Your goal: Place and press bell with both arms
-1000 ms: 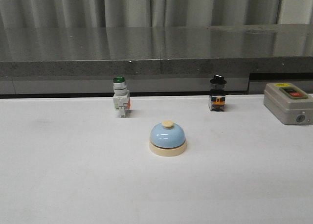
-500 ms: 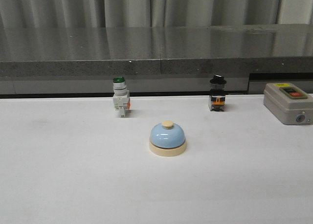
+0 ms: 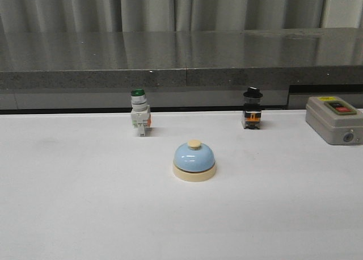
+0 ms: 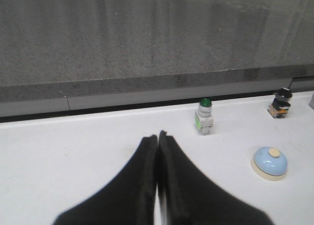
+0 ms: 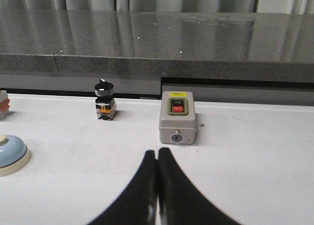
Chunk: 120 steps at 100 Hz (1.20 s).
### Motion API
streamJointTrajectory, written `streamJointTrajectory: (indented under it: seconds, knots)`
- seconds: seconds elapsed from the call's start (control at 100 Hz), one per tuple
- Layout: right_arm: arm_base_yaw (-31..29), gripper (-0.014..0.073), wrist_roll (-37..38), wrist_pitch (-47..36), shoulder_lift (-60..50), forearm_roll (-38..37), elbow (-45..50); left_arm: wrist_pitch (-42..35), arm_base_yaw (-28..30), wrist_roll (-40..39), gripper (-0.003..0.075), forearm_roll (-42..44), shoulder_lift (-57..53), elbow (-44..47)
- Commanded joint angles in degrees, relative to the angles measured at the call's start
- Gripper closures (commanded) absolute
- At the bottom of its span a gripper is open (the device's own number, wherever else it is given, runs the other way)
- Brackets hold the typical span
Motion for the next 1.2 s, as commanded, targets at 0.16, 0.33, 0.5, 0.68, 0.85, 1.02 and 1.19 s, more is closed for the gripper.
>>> streamJointTrajectory:
  seconds: [0.16,0.33,0.5,0.68,0.85,1.02,1.19]
  knots:
    - [-0.38,0.0654,-0.11,-4.93,-1.14,-0.33,-0.87,-12.68,0.21,-0.43,0.0739,6.96,-0.37,3.39]
    - [-0.38,0.0654,-0.11,-4.93,-1.14,-0.33,-0.87,-19.22,2.2,-0.43,0.074,7.22,-5.6,12.21]
    - [-0.38,0.0654,-0.11,-4.93,-1.14,-0.33,-0.87,-23.87,5.15,-0.43,0.074,7.22,-12.97,22.15]
    - [-0.38,0.0654,-0.11,-4.93,-1.14,-0.33,-0.87,-26.94,7.96,-0.43,0.074,7.22,-20.35,30.44]
    - [-0.38,0.0654,-0.11,-4.93,-1.14,-0.33,-0.87,-30.42,8.92,-0.43,0.074,7.22,-21.6,34.25]
    - [-0.38,0.0654,-0.11,-4.93,-1.14,-0.33,-0.87,-34.03,8.92,-0.43,0.074,7.22,-21.6,35.96]
    - [-0.38,0.0654,-0.11,-4.93,-1.14,-0.33,-0.87,-34.69,8.92,-0.43,0.074,7.12,-21.6,35.96]
